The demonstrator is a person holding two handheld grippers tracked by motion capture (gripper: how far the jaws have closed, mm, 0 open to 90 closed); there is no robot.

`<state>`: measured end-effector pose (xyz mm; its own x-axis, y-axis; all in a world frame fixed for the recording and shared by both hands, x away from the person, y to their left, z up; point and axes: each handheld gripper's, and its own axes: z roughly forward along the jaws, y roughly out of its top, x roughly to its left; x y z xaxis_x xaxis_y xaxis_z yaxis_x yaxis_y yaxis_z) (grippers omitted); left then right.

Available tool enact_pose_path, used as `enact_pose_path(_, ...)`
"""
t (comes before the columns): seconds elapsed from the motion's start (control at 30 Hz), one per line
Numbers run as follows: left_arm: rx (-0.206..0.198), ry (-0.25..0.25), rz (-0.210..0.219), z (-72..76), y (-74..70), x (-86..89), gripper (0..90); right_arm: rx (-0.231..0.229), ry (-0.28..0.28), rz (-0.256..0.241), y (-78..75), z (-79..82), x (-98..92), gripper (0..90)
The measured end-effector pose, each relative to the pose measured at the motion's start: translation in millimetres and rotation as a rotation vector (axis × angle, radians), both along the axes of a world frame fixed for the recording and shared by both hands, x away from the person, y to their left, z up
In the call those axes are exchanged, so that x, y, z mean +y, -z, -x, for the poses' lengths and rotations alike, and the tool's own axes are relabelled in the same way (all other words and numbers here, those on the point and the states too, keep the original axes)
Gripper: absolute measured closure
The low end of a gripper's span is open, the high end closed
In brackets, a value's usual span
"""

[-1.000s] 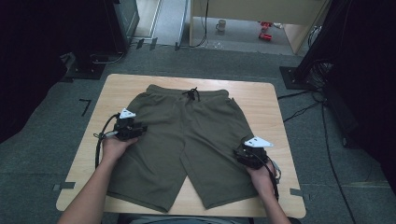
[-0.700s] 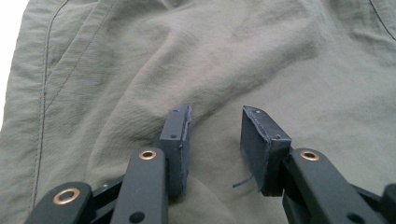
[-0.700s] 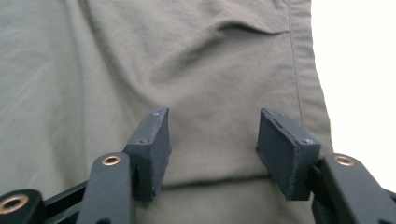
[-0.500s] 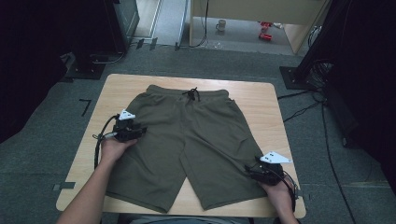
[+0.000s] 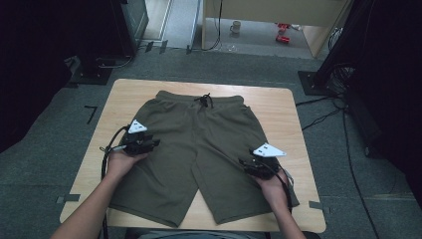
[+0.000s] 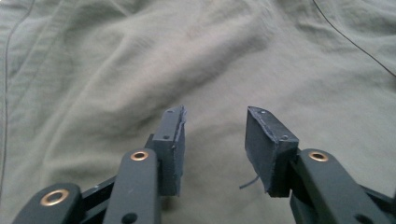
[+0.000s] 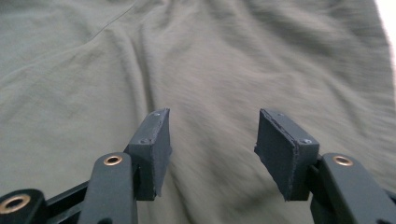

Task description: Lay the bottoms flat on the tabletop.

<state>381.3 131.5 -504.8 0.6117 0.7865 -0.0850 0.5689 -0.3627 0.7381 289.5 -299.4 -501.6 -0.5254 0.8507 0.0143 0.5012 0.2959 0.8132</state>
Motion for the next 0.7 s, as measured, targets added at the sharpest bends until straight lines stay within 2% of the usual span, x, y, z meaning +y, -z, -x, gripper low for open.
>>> enact_pose_path(0.03, 0.011, -0.003, -0.017, 1.0, 2.7, -0.8, 55.3, 0.004, -0.004, 0.003, 3.3, -3.3, 4.7, 43.1)
enact_pose_path(0.1, -0.009, 0.003, -0.022, 6.3, 7.1, -3.5, 52.3, 0.032, -0.008, 0.016, 10.0, -8.6, 12.2, 41.8)
enact_pose_path(0.13, -0.015, 0.002, -0.038, 8.7, 7.0, -6.0, 51.9, 0.044, 0.001, 0.039, 13.7, -10.3, 15.3, 39.4)
enact_pose_path(0.17, -0.015, 0.002, -0.038, 8.7, 7.0, -6.0, 51.8, 0.044, 0.001, 0.039, 13.7, -10.3, 15.3, 39.4)
enact_pose_path(0.2, -0.012, -0.007, -0.051, 13.1, 6.3, -10.6, 50.9, 0.060, 0.027, 0.073, 19.3, -10.6, 20.1, 35.5)
enact_pose_path(0.27, -0.012, -0.014, -0.046, 16.3, 6.6, -12.4, 49.7, 0.064, 0.036, 0.054, 20.7, -6.9, 18.4, 35.4)
enact_pose_path(0.33, -0.013, -0.018, -0.033, 27.9, 7.5, -15.7, 48.9, 0.077, 0.046, 0.045, 20.8, -1.6, 14.9, 34.0)
enact_pose_path(0.43, 0.011, -0.014, -0.007, 39.8, 6.7, -18.2, 47.9, 0.084, 0.064, 0.038, 21.1, 9.1, 7.3, 32.6)
enact_pose_path(0.53, 0.030, 0.007, -0.012, 48.9, 4.9, -20.4, 46.7, 0.082, 0.065, 0.041, 21.2, 19.9, 4.5, 32.6)
enact_pose_path(0.6, 0.050, 0.016, -0.005, 47.6, 1.7, -20.6, 45.5, 0.079, 0.052, 0.041, 20.8, 22.5, 3.2, 36.8)
enact_pose_path(0.7, 0.032, 0.006, 0.011, 42.0, -4.1, -19.3, 45.1, 0.057, 0.041, -0.001, 13.8, 16.0, 1.4, 45.6)
